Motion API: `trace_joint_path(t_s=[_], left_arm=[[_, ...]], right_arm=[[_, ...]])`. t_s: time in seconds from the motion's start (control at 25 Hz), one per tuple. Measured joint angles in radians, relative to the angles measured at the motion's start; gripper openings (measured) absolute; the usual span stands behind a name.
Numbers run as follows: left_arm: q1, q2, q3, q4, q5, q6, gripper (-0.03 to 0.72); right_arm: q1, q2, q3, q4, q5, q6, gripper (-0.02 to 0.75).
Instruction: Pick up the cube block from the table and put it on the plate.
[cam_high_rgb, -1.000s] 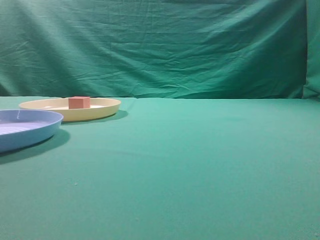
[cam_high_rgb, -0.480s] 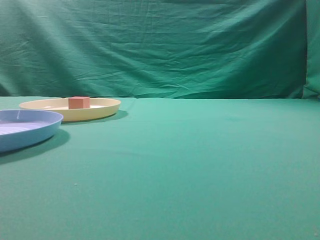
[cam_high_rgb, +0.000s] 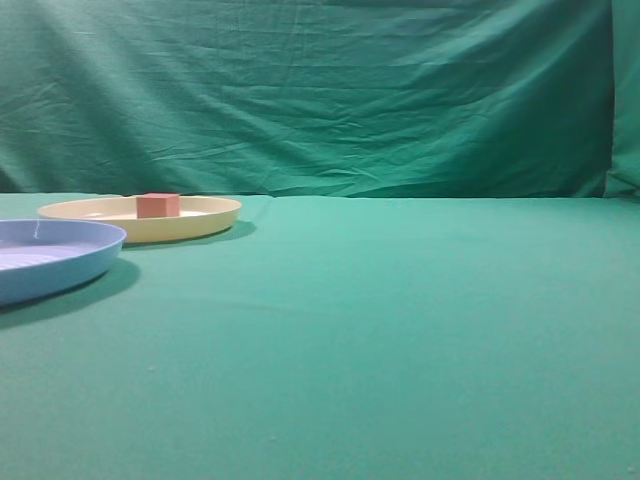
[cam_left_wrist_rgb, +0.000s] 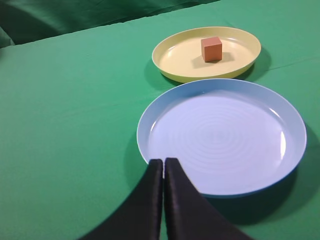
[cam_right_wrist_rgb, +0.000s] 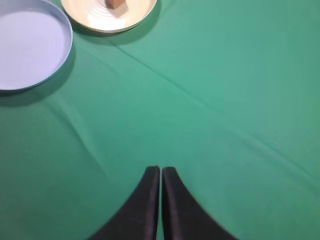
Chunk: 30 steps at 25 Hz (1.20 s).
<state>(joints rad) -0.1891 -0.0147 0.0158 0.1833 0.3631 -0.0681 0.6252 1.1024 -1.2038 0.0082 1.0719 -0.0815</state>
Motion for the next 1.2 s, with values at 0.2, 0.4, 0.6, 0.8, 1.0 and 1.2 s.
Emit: trace_joint_path(t_s=[0.2, 0.4, 0.6, 0.8, 1.0, 1.2], left_arm=[[0.000, 0.000, 0.000, 0.000, 0.000, 0.000, 0.000], [0.000, 0.000, 0.000, 0.000, 0.000, 0.000, 0.000], [0.000, 0.000, 0.000, 0.000, 0.000, 0.000, 0.000], [0.000, 0.000, 0.000, 0.000, 0.000, 0.000, 0.000], [0.000, 0.000, 0.000, 0.000, 0.000, 0.000, 0.000], [0.000, 0.000, 0.000, 0.000, 0.000, 0.000, 0.000]], right_arm=[[-0.098, -0.236, 0.241, -0.039, -0.221, 0.029, 0.000], [-0.299, -0.489, 0.519, -0.028, -0.449, 0.029, 0.000], [-0.460, -0.719, 0.785, -0.026, -0.606, 0.029, 0.000], [-0.517, -0.918, 1.010, -0.029, -0.664, 0.029, 0.000], [-0.527, -1.081, 1.171, -0.036, -0.672, 0.029, 0.000], [-0.527, -1.114, 1.225, -0.036, -0.672, 0.035, 0.000]])
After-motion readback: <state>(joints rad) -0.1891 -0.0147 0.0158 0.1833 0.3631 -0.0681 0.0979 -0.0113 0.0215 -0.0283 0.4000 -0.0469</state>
